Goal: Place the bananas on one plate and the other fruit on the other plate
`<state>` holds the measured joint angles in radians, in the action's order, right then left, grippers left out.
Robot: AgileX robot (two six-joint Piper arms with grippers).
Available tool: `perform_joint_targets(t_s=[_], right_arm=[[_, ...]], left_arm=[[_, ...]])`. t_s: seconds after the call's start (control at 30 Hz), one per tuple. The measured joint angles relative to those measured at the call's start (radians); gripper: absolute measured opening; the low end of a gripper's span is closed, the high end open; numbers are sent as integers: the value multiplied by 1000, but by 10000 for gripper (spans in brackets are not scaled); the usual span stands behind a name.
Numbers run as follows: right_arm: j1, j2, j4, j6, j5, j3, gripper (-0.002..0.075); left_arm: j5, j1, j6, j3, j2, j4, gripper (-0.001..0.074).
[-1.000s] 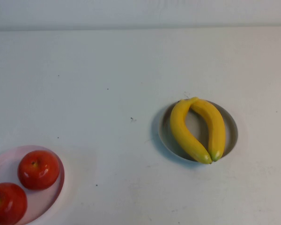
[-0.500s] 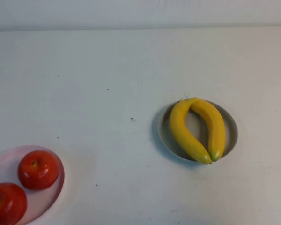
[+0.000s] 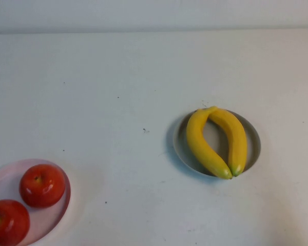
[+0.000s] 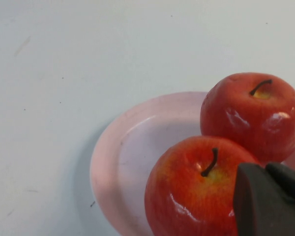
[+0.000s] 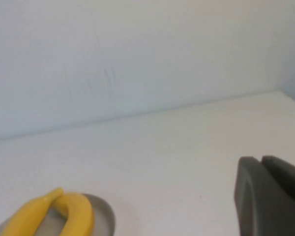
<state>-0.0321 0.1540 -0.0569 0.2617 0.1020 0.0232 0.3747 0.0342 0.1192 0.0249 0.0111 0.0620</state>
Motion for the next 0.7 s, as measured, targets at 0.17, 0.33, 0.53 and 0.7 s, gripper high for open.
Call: perform_joint_targets(t_s=[0.17, 0.33, 0.53, 0.7], right_arm=[[15, -134, 1, 0, -73, 1, -15], [15, -162, 1, 0, -136, 1, -15], [15, -162, -13, 0, -138, 1, -15], [15, -162, 29, -122, -187, 1, -15]], left_arm=[[0, 0, 0, 0, 0, 0, 2], [0, 0, 0, 0, 2, 0, 2], [0, 0, 0, 0, 2, 0, 2], [0, 0, 0, 0, 2, 0, 2]])
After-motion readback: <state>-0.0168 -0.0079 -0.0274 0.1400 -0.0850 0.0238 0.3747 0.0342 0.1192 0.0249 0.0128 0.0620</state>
